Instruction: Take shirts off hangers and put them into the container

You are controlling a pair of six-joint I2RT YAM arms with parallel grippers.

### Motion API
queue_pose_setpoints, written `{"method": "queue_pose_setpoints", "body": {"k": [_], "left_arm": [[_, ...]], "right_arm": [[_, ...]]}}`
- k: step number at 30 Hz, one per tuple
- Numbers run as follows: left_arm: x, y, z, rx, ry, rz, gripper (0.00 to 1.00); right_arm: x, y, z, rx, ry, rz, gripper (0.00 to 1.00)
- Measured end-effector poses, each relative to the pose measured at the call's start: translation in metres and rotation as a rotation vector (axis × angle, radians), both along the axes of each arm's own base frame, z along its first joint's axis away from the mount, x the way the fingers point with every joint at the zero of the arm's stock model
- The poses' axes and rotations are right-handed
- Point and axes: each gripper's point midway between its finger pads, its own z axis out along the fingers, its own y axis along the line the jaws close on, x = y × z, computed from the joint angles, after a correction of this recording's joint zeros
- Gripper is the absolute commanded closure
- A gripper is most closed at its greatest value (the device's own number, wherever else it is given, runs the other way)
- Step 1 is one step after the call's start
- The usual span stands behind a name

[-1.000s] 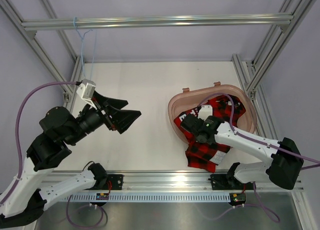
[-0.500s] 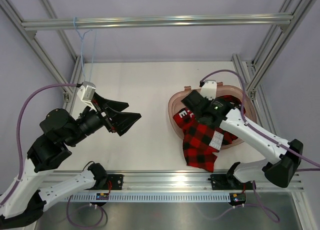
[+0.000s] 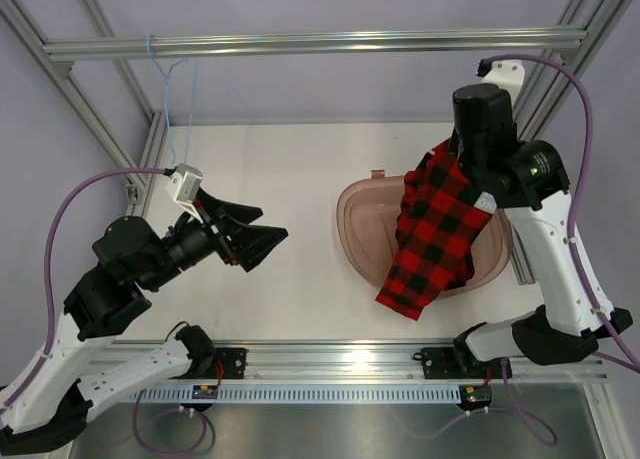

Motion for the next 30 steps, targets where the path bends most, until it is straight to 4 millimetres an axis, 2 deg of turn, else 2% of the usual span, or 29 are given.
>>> {"method": "queue_pose_setpoints", "body": {"k": [4,9,13,17,20,21,23,26,30], "left_arm": [[0.0,0.0,0.002,-0.005,-0.004,0.001,0.01],[0.0,0.0,0.002,-0.008,-0.003,0.001,0.01],[0.001,-0.001,0.002,-0.008,-0.003,0.001,0.01],[0.001,-0.001,0.002,-0.008,-0.003,0.001,0.01],[0.001,0.0,0.002,-0.008,-0.002,0.005,0.01],[0.002,0.0,0.001,-0.007,-0.001,0.006,0.01],[0.003,-0.002,-0.002,-0.001,0.007,0.007,0.01],[0.006,-0.006,-0.008,0.014,0.022,0.009,0.01],[0.012,-0.011,-0.02,0.039,0.048,0.014,0.01]], "right_arm": [[0.017,-0.006,0.029,-0.03,-0.04,0.005,1.0],[0.036,-0.01,0.047,-0.064,-0.058,0.015,1.0],[0.048,-0.01,0.044,-0.093,-0.037,0.024,1.0],[0.06,-0.006,0.026,-0.09,0.004,0.034,1.0],[0.056,0.002,-0.011,-0.053,0.073,0.056,1.0],[0.051,0.005,-0.031,-0.029,0.104,0.068,1.0],[0.035,0.009,-0.071,0.027,0.164,0.08,1.0],[-0.002,0.012,-0.134,0.127,0.247,0.091,1.0],[-0.04,0.021,-0.207,0.276,0.289,0.114,1.0]]}}
